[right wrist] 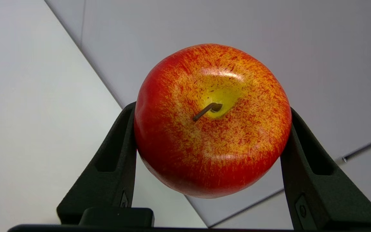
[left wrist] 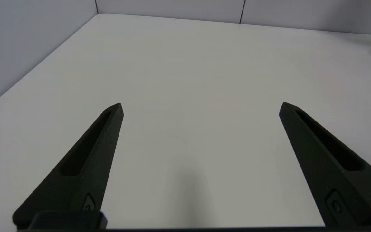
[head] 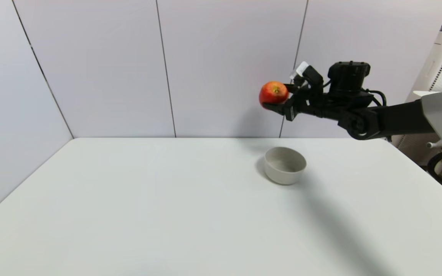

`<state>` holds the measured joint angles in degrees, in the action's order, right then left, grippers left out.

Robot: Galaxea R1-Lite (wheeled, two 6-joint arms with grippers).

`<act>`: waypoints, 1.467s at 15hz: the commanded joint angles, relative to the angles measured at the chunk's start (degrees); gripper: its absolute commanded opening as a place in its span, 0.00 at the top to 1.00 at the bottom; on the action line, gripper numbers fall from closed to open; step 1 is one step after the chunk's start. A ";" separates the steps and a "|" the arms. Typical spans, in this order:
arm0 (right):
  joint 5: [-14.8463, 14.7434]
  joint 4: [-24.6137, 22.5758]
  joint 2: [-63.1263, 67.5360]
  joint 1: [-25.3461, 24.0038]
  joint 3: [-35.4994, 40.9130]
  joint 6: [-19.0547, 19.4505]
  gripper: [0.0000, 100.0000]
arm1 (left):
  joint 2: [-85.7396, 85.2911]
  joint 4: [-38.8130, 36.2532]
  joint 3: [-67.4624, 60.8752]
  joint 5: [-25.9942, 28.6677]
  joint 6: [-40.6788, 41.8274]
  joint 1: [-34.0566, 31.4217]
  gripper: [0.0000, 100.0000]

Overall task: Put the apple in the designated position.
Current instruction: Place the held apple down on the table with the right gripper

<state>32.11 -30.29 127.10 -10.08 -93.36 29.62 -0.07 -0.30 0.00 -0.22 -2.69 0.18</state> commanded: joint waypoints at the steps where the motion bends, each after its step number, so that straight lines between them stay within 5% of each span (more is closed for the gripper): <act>1: 3.05 7.35 3.86 2.79 -1.74 3.25 1.00 | -0.01 -0.05 0.00 -0.04 -0.03 -0.01 0.00; 3: 3.22 17.46 5.00 2.87 -4.82 3.34 1.00 | -0.01 -0.05 0.00 -0.04 -0.03 -0.01 0.00; 5: 3.22 22.38 6.49 2.79 -8.07 3.51 1.00 | -0.01 0.04 0.00 -0.04 -0.03 -0.01 0.00; 18: 2.78 22.47 11.42 2.96 -11.23 3.51 1.00 | -0.01 -0.05 0.00 -0.04 -0.03 -0.01 0.00; 19: 2.78 22.47 11.42 2.96 -11.15 3.51 0.00 | -0.01 -0.05 0.00 -0.04 -0.03 -0.01 0.00; 22: 2.78 22.47 11.42 2.96 -11.15 3.42 0.00 | -0.01 0.04 0.00 -0.04 -0.03 -0.01 0.00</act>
<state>34.69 -7.68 138.58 -7.11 -104.55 32.94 -0.07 -0.29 0.00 -0.24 -2.69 0.18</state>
